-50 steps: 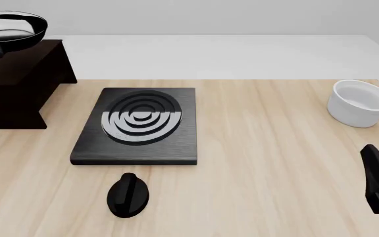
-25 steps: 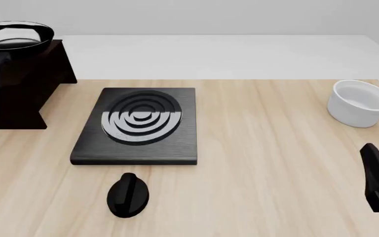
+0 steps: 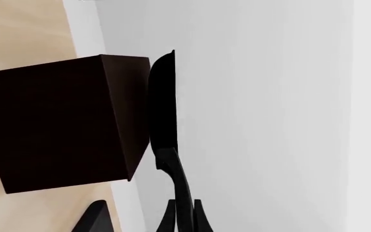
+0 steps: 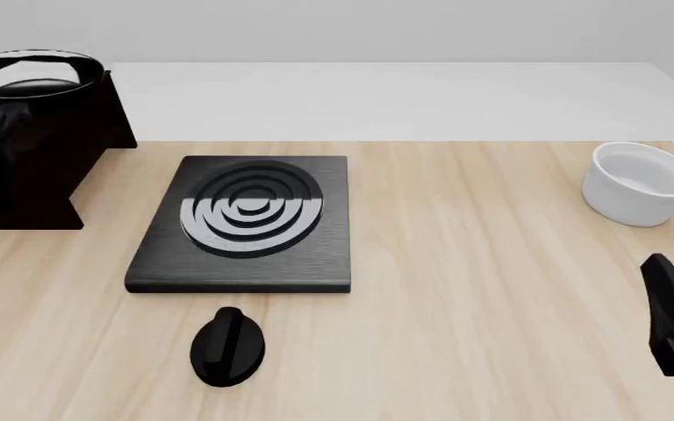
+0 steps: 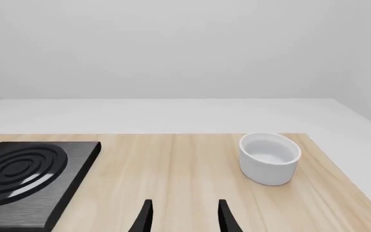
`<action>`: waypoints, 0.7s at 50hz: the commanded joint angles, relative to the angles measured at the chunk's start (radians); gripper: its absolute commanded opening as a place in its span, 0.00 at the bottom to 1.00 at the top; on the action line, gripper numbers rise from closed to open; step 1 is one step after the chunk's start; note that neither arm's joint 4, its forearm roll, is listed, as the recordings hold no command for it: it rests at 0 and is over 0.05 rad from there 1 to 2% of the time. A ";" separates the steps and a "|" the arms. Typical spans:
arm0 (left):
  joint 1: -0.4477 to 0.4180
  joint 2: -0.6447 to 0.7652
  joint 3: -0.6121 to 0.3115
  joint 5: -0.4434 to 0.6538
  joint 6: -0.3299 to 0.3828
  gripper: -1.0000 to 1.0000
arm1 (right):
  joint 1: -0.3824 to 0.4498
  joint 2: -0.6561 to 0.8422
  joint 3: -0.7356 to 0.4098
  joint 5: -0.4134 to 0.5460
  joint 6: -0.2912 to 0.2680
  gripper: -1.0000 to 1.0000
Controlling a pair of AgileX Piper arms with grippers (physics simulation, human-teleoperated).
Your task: Put the frying pan on top of the cabinet.
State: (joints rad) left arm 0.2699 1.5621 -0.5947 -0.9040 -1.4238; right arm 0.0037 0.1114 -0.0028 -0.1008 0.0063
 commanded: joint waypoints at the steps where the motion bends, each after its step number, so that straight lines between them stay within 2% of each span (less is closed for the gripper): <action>1: 0.006 0.004 -0.025 -0.028 0.007 0.00 | 0.000 -0.005 0.002 0.003 0.001 1.00; 35: 0.018 0.106 -0.012 -0.083 0.005 0.00 | 0.003 0.020 0.002 -0.017 -0.006 1.00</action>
State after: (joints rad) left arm 0.2846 1.6445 -0.6014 -0.9740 -1.4276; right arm 0.0057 0.1197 -0.0004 -0.1072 0.0025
